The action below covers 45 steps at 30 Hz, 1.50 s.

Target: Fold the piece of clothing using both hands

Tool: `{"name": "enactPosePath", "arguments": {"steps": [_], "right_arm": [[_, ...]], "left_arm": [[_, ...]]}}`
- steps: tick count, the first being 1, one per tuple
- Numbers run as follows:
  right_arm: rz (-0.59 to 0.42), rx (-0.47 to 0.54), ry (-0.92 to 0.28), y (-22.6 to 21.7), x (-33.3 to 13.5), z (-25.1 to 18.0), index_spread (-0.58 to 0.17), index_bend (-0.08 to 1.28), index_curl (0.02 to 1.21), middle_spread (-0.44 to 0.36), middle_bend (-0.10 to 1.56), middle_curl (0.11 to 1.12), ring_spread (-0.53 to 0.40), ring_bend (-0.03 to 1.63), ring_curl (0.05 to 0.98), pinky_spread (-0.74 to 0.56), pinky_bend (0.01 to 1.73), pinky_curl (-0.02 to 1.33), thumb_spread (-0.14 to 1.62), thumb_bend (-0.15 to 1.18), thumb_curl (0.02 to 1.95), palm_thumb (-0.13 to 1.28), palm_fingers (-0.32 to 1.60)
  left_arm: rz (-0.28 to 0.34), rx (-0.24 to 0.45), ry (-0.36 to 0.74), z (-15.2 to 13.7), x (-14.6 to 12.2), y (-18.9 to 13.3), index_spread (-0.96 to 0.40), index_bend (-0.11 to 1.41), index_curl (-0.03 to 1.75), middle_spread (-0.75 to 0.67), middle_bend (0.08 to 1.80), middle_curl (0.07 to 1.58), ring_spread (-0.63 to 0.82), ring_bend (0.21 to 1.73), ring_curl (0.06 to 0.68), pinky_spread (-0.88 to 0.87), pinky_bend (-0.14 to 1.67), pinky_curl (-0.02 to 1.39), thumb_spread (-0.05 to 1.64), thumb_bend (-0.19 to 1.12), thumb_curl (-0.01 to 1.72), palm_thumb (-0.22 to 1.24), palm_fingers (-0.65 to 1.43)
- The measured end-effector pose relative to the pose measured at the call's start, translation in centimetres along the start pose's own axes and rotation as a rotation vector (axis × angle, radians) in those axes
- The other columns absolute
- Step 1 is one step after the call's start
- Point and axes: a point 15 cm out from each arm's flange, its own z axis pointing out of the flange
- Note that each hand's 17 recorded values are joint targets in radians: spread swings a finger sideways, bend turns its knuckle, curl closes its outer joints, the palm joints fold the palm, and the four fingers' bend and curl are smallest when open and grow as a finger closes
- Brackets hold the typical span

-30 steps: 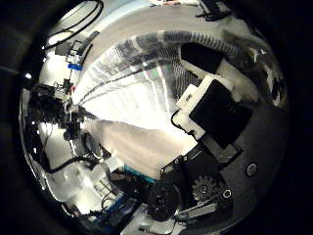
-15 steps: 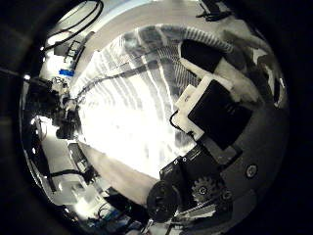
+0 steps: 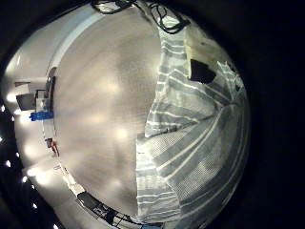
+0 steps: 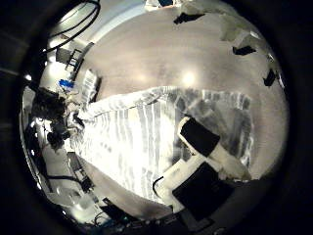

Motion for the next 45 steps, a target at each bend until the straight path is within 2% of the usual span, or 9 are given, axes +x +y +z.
{"name": "enactPosePath", "arguments": {"steps": [5, 7, 11, 14, 19, 23, 31, 34, 45], "right_arm": [[0.044, 0.055, 0.020, 0.4, 3.6, -5.4, -0.465, 0.32, 0.50, -0.183, 0.59, 0.49, -0.144, 1.02, 0.443, 0.14, 0.92, 0.56, 1.18, -0.04, 0.48, 0.54, 0.20], [0.050, 0.042, 0.022, 1.3, 4.2, -6.7, -0.446, 0.28, 0.48, -0.159, 0.55, 0.48, -0.126, 1.00, 0.430, 0.20, 0.92, 0.56, 1.18, -0.07, 0.44, 0.42, 0.16], [0.054, -0.090, 0.008, 5.1, 4.0, -7.1, -0.413, 0.22, 0.45, -0.096, 0.49, 0.44, -0.054, 0.95, 0.398, 0.31, 0.91, 0.53, 1.20, -0.05, 0.37, 0.28, 0.12], [0.059, -0.206, -0.024, 8.2, 3.3, -6.9, -0.392, 0.18, 0.43, -0.072, 0.47, 0.43, -0.010, 0.91, 0.374, 0.36, 0.90, 0.51, 1.19, -0.04, 0.35, 0.23, 0.11], [0.071, -0.295, -0.075, 10.1, 1.9, -6.0, -0.344, 0.15, 0.38, 0.001, 0.44, 0.40, 0.075, 0.88, 0.339, 0.42, 0.88, 0.48, 1.19, -0.03, 0.32, 0.19, 0.10], [0.075, -0.354, -0.080, 10.7, 1.5, -3.4, -0.316, 0.15, 0.35, 0.059, 0.43, 0.39, 0.125, 0.86, 0.321, 0.45, 0.89, 0.46, 1.18, -0.02, 0.31, 0.18, 0.10], [0.147, -0.442, -0.132, 11.3, 0.1, 2.1, -0.275, 0.16, 0.32, 0.130, 0.40, 0.37, 0.178, 0.83, 0.290, 0.48, 0.88, 0.43, 1.17, -0.02, 0.29, 0.18, 0.08], [0.171, -0.426, -0.127, 10.5, -0.2, 3.6, -0.270, 0.15, 0.31, 0.141, 0.39, 0.37, 0.188, 0.82, 0.279, 0.48, 0.89, 0.41, 1.17, -0.02, 0.29, 0.20, 0.09], [0.198, -0.429, -0.119, 9.8, -1.3, 7.7, -0.254, 0.14, 0.28, 0.150, 0.37, 0.36, 0.190, 0.85, 0.269, 0.47, 0.91, 0.38, 1.15, -0.02, 0.30, 0.26, 0.13]], "left_arm": [[-0.025, 0.085, 0.002, -5.0, -1.7, 0.9, -0.02, 0.13, 0.63, 0.32, 0.14, 0.51, 0.31, 0.79, 0.288, 0.31, 0.43, 0.64, 1.06, -0.03, 0.40, 0.44, -0.11], [-0.027, 0.107, 0.022, -6.9, -1.7, 1.8, -0.01, 0.13, 0.59, 0.35, 0.15, 0.47, 0.35, 0.76, 0.274, 0.36, 0.41, 0.61, 1.06, -0.03, 0.39, 0.42, -0.10], [-0.022, 0.136, 0.110, -10.2, -0.7, 4.3, 0.01, 0.15, 0.52, 0.37, 0.15, 0.41, 0.40, 0.72, 0.256, 0.42, 0.40, 0.56, 1.06, -0.03, 0.38, 0.40, -0.08], [-0.001, 0.101, 0.148, -10.7, 0.2, 6.7, 0.01, 0.15, 0.47, 0.38, 0.15, 0.38, 0.42, 0.69, 0.246, 0.45, 0.39, 0.53, 1.06, -0.03, 0.38, 0.40, -0.07], [0.037, 0.017, 0.183, -8.2, 0.9, 9.6, 0.01, 0.16, 0.42, 0.37, 0.16, 0.34, 0.45, 0.67, 0.235, 0.47, 0.38, 0.49, 1.06, -0.03, 0.37, 0.39, -0.05], [0.032, -0.042, 0.210, -4.3, 1.2, 11.2, 0.01, 0.16, 0.40, 0.37, 0.16, 0.32, 0.46, 0.65, 0.230, 0.48, 0.37, 0.46, 1.07, -0.02, 0.37, 0.39, -0.04], [0.010, -0.060, 0.206, 2.4, 1.3, 11.5, 0.01, 0.16, 0.36, 0.36, 0.17, 0.29, 0.47, 0.63, 0.224, 0.50, 0.38, 0.42, 1.08, -0.02, 0.36, 0.41, -0.02], [-0.002, -0.081, 0.213, 4.3, 1.5, 11.4, 0.01, 0.16, 0.35, 0.35, 0.17, 0.28, 0.47, 0.63, 0.223, 0.50, 0.38, 0.41, 1.08, -0.02, 0.36, 0.42, -0.02], [-0.011, -0.100, 0.211, 5.5, 1.1, 10.4, 0.01, 0.17, 0.34, 0.35, 0.17, 0.27, 0.48, 0.62, 0.224, 0.49, 0.39, 0.38, 1.09, -0.02, 0.36, 0.42, -0.01]]}}
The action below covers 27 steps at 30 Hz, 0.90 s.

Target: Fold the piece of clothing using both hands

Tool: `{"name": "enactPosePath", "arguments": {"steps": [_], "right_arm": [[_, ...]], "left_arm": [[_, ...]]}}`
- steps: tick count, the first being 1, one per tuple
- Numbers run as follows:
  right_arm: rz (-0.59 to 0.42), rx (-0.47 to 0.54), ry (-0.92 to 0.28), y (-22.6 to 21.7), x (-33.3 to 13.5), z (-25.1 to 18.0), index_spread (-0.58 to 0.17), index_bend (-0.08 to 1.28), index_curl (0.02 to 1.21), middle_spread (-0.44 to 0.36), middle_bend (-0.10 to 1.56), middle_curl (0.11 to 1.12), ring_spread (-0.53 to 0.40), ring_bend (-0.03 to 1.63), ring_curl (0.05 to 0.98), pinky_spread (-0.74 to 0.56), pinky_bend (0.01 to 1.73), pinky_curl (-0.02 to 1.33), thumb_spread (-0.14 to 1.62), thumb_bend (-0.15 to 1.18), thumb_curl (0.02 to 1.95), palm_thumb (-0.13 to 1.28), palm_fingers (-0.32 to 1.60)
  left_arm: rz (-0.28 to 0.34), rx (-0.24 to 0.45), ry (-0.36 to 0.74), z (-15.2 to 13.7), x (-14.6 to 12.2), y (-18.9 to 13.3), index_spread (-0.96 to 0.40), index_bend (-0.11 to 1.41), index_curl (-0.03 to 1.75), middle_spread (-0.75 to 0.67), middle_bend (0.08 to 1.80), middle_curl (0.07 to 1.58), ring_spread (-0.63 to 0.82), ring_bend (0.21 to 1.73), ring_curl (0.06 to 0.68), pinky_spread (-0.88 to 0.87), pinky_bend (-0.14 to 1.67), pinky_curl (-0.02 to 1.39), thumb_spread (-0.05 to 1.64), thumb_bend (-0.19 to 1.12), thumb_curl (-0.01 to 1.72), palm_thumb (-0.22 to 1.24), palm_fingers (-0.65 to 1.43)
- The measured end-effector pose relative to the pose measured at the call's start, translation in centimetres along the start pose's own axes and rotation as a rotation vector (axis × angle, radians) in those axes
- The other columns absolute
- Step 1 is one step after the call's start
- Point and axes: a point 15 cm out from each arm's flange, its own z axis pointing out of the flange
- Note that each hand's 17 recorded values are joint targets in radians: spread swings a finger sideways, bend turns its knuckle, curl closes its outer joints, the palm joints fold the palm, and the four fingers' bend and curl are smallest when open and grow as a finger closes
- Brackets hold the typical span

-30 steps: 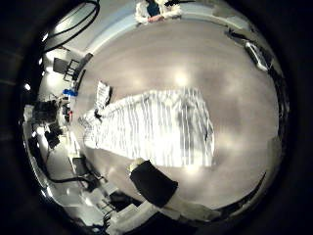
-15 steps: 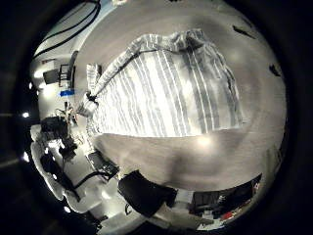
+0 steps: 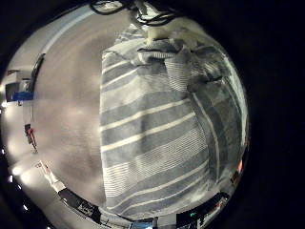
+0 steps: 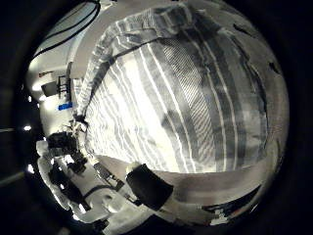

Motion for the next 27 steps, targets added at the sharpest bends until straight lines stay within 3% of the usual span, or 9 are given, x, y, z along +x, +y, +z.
{"name": "enactPosePath", "arguments": {"steps": [9, 13, 16, 20, 23, 27], "right_arm": [[-0.028, -0.040, 0.009, 0.4, -1.5, 1.6, -0.221, 0.13, 0.26, 0.117, 0.39, 0.36, 0.098, 0.98, 0.290, 0.40, 0.99, 0.38, 1.14, -0.02, 0.32, 0.31, 0.23], [-0.031, -0.085, 0.013, 1.5, -1.5, 1.9, -0.210, 0.14, 0.24, 0.032, 0.51, 0.40, -0.069, 1.14, 0.326, 0.20, 1.06, 0.38, 1.13, -0.01, 0.34, 0.38, 0.48], [-0.042, -0.107, 0.018, 2.2, -1.8, 1.9, -0.234, 0.14, 0.22, -0.062, 0.63, 0.44, -0.182, 1.25, 0.360, -0.09, 1.19, 0.40, 1.12, 0.00, 0.35, 0.45, 0.80], [-0.048, -0.153, 0.020, 3.4, -1.9, 2.0, -0.298, 0.18, 0.24, -0.155, 0.79, 0.51, -0.242, 1.28, 0.390, -0.36, 1.15, 0.39, 1.12, 0.00, 0.38, 0.53, 1.11], [-0.047, -0.178, 0.018, 4.3, -1.8, 1.7, -0.352, 0.27, 0.30, -0.192, 0.88, 0.56, -0.247, 1.27, 0.417, -0.43, 1.13, 0.39, 1.11, 0.00, 0.40, 0.61, 1.26], [-0.048, -0.214, -0.009, 5.3, -2.5, 1.6, -0.400, 0.48, 0.40, -0.213, 0.98, 0.60, -0.240, 1.27, 0.442, -0.39, 1.19, 0.43, 1.10, 0.01, 0.42, 0.72, 1.34]], "left_arm": [[0.001, 0.001, -0.007, -0.8, -0.3, -0.5, 0.01, 0.17, 0.33, 0.35, 0.17, 0.27, 0.49, 0.62, 0.223, 0.49, 0.40, 0.37, 1.09, -0.02, 0.36, 0.42, -0.01], [-0.001, 0.001, -0.008, -1.0, -0.4, -0.5, 0.01, 0.17, 0.33, 0.35, 0.17, 0.27, 0.49, 0.62, 0.223, 0.49, 0.41, 0.36, 1.09, -0.02, 0.36, 0.42, -0.01], [-0.003, 0.005, -0.011, -1.2, -0.7, -0.6, 0.01, 0.17, 0.33, 0.35, 0.17, 0.27, 0.49, 0.62, 0.223, 0.49, 0.41, 0.36, 1.09, -0.02, 0.36, 0.42, -0.01], [-0.003, -0.001, -0.009, -1.3, -0.6, -0.4, 0.01, 0.17, 0.33, 0.35, 0.17, 0.27, 0.49, 0.62, 0.222, 0.49, 0.41, 0.35, 1.09, -0.02, 0.36, 0.42, -0.01], [-0.004, -0.002, -0.006, -1.2, -0.5, -0.5, 0.01, 0.17, 0.33, 0.35, 0.17, 0.27, 0.49, 0.62, 0.222, 0.49, 0.41, 0.35, 1.09, -0.02, 0.36, 0.42, -0.01], [-0.005, -0.004, -0.008, -1.2, -0.7, -0.4, 0.01, 0.17, 0.33, 0.35, 0.17, 0.27, 0.49, 0.62, 0.222, 0.49, 0.41, 0.35, 1.09, -0.02, 0.36, 0.42, -0.01]]}}
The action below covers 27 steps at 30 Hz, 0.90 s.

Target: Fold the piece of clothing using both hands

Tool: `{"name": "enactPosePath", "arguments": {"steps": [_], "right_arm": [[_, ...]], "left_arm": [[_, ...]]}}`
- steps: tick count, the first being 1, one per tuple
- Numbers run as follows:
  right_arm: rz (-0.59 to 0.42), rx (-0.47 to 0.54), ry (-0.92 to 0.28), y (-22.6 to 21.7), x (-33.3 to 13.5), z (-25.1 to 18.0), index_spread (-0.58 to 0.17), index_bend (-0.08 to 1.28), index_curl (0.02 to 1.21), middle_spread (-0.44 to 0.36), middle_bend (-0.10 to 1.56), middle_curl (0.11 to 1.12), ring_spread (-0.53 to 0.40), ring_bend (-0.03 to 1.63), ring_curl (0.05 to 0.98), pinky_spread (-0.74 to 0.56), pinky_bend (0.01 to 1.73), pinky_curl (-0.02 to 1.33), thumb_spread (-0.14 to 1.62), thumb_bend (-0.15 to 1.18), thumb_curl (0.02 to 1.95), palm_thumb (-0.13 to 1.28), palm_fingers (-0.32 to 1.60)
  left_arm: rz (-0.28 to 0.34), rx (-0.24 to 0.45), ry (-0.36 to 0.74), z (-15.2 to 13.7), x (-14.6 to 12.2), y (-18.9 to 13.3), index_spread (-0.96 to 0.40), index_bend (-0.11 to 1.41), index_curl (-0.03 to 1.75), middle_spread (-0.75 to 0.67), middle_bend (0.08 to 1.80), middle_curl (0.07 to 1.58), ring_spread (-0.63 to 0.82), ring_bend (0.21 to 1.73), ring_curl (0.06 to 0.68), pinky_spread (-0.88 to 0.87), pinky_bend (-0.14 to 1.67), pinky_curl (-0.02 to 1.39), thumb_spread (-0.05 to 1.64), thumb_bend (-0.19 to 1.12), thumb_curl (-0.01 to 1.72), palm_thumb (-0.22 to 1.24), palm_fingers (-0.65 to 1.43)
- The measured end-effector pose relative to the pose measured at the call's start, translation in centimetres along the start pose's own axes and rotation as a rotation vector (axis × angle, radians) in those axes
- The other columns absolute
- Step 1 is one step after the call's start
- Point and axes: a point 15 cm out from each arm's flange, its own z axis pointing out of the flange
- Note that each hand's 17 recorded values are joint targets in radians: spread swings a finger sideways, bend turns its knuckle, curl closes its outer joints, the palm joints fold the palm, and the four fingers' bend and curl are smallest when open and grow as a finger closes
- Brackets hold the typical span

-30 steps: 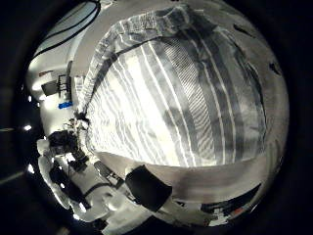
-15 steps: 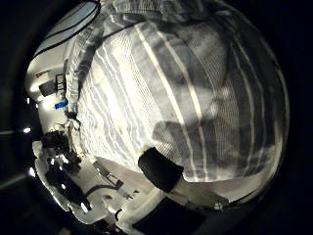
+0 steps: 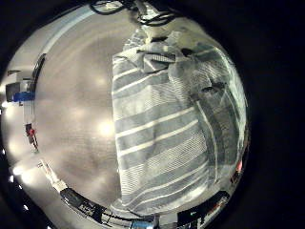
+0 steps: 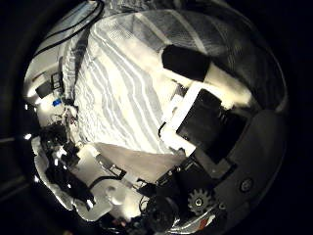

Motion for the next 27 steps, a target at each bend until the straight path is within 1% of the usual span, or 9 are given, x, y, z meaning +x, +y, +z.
{"name": "enactPosePath", "arguments": {"steps": [1, 3, 5, 7, 9, 12, 16, 22, 27], "right_arm": [[0.000, -0.005, -0.012, 0.2, -0.2, 0.0, -0.405, 0.55, 0.44, -0.213, 1.01, 0.61, -0.235, 1.28, 0.450, -0.37, 1.21, 0.45, 1.10, 0.02, 0.43, 0.74, 1.34], [-0.005, -0.011, -0.025, 0.5, -0.3, -0.2, -0.408, 0.65, 0.48, -0.209, 1.06, 0.63, -0.229, 1.30, 0.463, -0.35, 1.24, 0.46, 1.10, 0.02, 0.44, 0.78, 1.33], [-0.006, -0.006, -0.026, 0.6, -0.3, -0.4, -0.406, 0.79, 0.56, -0.201, 1.13, 0.66, -0.223, 1.33, 0.488, -0.31, 1.29, 0.50, 1.10, 0.03, 0.47, 0.84, 1.29], [-0.005, 0.012, -0.026, 0.7, -0.2, -1.2, -0.398, 0.88, 0.61, -0.192, 1.19, 0.69, -0.219, 1.36, 0.509, -0.28, 1.33, 0.52, 1.09, 0.04, 0.48, 0.90, 1.26], [-0.004, 0.035, -0.026, 0.8, 0.0, -2.1, -0.382, 0.94, 0.66, -0.184, 1.24, 0.70, -0.216, 1.38, 0.528, -0.27, 1.35, 0.54, 1.09, 0.05, 0.50, 0.94, 1.22], [0.009, 0.044, -0.025, 0.9, 1.2, -2.5, -0.362, 0.99, 0.71, -0.171, 1.29, 0.72, -0.206, 1.41, 0.554, -0.24, 1.38, 0.57, 1.09, 0.04, 0.53, 0.98, 1.18], [0.041, 0.044, -0.042, 1.1, 3.9, -2.7, -0.341, 1.03, 0.75, -0.156, 1.33, 0.73, -0.199, 1.44, 0.580, -0.22, 1.40, 0.60, 1.09, 0.04, 0.56, 1.02, 1.15], [0.083, 0.048, -0.065, 2.2, 7.4, -3.0, -0.322, 1.04, 0.79, -0.141, 1.35, 0.73, -0.191, 1.46, 0.604, -0.20, 1.40, 0.63, 1.10, 0.02, 0.61, 1.04, 1.13], [0.119, 0.053, -0.073, 3.6, 10.5, -3.4, -0.315, 1.04, 0.82, -0.134, 1.36, 0.73, -0.189, 1.46, 0.617, -0.20, 1.40, 0.65, 1.11, 0.01, 0.64, 1.06, 1.12]], "left_arm": [[0.000, 0.002, 0.001, -0.1, 0.0, 0.0, 0.01, 0.17, 0.33, 0.35, 0.17, 0.27, 0.49, 0.62, 0.222, 0.49, 0.42, 0.35, 1.09, -0.02, 0.36, 0.42, -0.01], [-0.002, 0.002, 0.002, -0.1, 0.1, 0.0, 0.01, 0.17, 0.33, 0.35, 0.17, 0.27, 0.49, 0.62, 0.222, 0.49, 0.42, 0.34, 1.09, -0.02, 0.36, 0.42, -0.01], [-0.002, -0.001, 0.001, 0.0, 0.1, 0.0, 0.01, 0.17, 0.33, 0.35, 0.18, 0.27, 0.49, 0.62, 0.222, 0.49, 0.42, 0.34, 1.09, -0.02, 0.36, 0.42, -0.01], [0.001, -0.009, 0.003, 0.3, 0.2, 0.2, 0.01, 0.17, 0.33, 0.35, 0.18, 0.27, 0.49, 0.61, 0.222, 0.49, 0.42, 0.34, 1.09, -0.02, 0.36, 0.42, -0.01], [0.005, -0.036, 0.009, 1.2, 0.5, 0.8, 0.01, 0.17, 0.33, 0.35, 0.18, 0.27, 0.49, 0.61, 0.222, 0.49, 0.42, 0.34, 1.10, -0.02, 0.36, 0.42, -0.01], [0.013, -0.064, 0.018, 2.4, 1.2, 1.7, 0.01, 0.17, 0.33, 0.35, 0.18, 0.27, 0.49, 0.61, 0.222, 0.49, 0.42, 0.34, 1.10, -0.02, 0.36, 0.42, -0.01], [0.031, -0.061, 0.015, 2.7, 2.3, 1.8, 0.01, 0.17, 0.33, 0.35, 0.17, 0.27, 0.49, 0.62, 0.222, 0.49, 0.42, 0.34, 1.10, -0.02, 0.36, 0.43, -0.01], [0.055, -0.036, 0.004, 1.3, 3.6, 1.9, 0.01, 0.17, 0.33, 0.35, 0.17, 0.27, 0.49, 0.62, 0.222, 0.49, 0.42, 0.34, 1.10, -0.02, 0.36, 0.43, -0.01], [0.086, -0.014, 0.004, 0.2, 5.6, 2.2, 0.01, 0.17, 0.33, 0.35, 0.17, 0.27, 0.49, 0.62, 0.222, 0.49, 0.42, 0.33, 1.10, -0.02, 0.36, 0.43, -0.01]]}}
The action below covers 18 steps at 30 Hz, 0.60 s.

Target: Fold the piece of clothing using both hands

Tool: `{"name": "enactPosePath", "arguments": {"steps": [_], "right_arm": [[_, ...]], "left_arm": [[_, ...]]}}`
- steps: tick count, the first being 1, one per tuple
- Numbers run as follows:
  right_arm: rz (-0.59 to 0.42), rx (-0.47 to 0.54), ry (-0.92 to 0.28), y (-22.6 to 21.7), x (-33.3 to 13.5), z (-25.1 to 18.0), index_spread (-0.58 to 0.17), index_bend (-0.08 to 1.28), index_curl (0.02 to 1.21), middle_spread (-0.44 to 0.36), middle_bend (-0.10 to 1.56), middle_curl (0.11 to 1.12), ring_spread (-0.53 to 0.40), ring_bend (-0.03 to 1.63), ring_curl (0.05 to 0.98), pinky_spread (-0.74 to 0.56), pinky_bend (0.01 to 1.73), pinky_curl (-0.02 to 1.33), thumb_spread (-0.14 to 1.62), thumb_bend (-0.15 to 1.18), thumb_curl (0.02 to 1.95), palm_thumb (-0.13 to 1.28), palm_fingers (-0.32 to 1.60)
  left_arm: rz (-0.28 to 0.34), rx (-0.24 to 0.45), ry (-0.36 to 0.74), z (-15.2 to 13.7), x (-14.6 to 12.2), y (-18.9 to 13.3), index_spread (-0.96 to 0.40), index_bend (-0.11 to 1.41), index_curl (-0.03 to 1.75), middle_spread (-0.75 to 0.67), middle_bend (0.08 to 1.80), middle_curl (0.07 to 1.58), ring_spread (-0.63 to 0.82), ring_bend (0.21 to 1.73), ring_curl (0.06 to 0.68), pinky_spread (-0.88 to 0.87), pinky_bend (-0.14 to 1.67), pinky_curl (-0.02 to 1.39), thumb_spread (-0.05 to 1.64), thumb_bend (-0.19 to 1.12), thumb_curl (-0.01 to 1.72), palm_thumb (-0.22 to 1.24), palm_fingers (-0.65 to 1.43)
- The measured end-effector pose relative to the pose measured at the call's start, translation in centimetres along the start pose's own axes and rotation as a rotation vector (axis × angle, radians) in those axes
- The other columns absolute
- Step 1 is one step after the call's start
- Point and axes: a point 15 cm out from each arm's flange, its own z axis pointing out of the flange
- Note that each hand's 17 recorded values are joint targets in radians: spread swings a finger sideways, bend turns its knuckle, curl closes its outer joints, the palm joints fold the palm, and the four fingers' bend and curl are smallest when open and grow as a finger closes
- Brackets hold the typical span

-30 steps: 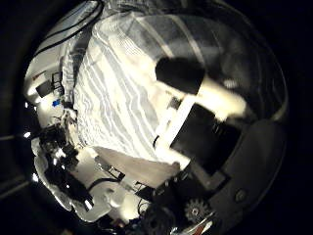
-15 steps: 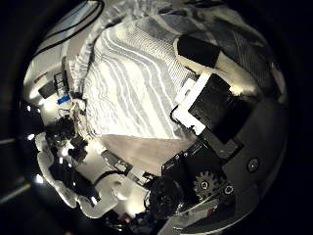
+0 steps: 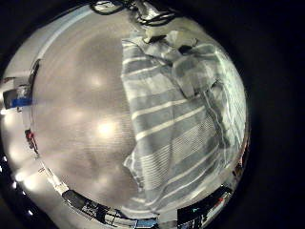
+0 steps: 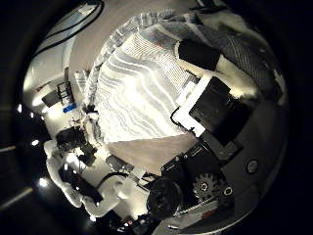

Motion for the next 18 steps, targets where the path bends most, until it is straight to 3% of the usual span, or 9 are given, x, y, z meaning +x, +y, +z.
{"name": "enactPosePath", "arguments": {"steps": [7, 15, 18], "right_arm": [[0.016, 0.046, -0.013, 1.1, 2.5, -2.3, -0.311, 1.03, 0.84, -0.129, 1.37, 0.73, -0.188, 1.46, 0.632, -0.19, 1.38, 0.68, 1.11, -0.01, 0.68, 1.06, 1.12], [0.005, 0.086, -0.021, 4.0, 1.7, -6.4, -0.307, 1.02, 0.86, -0.127, 1.38, 0.72, -0.189, 1.45, 0.642, -0.18, 1.35, 0.71, 1.12, -0.01, 0.70, 1.06, 1.12], [-0.036, 0.081, -0.015, 5.5, -0.8, -7.4, -0.308, 1.02, 0.87, -0.127, 1.38, 0.72, -0.188, 1.45, 0.645, -0.18, 1.34, 0.72, 1.12, -0.01, 0.71, 1.06, 1.12]], "left_arm": [[0.031, 0.034, 0.003, -1.6, 2.1, 0.2, 0.01, 0.17, 0.33, 0.34, 0.18, 0.27, 0.49, 0.61, 0.221, 0.49, 0.42, 0.33, 1.11, -0.02, 0.36, 0.43, -0.01], [0.003, 0.036, 0.009, -1.7, 0.3, 1.2, 0.01, 0.17, 0.33, 0.34, 0.18, 0.27, 0.49, 0.61, 0.221, 0.49, 0.42, 0.33, 1.11, -0.02, 0.35, 0.43, -0.01], [-0.013, 0.027, 0.019, -1.2, -1.0, 2.0, 0.01, 0.17, 0.33, 0.34, 0.18, 0.27, 0.49, 0.61, 0.221, 0.49, 0.42, 0.33, 1.12, -0.02, 0.35, 0.43, -0.01]]}}
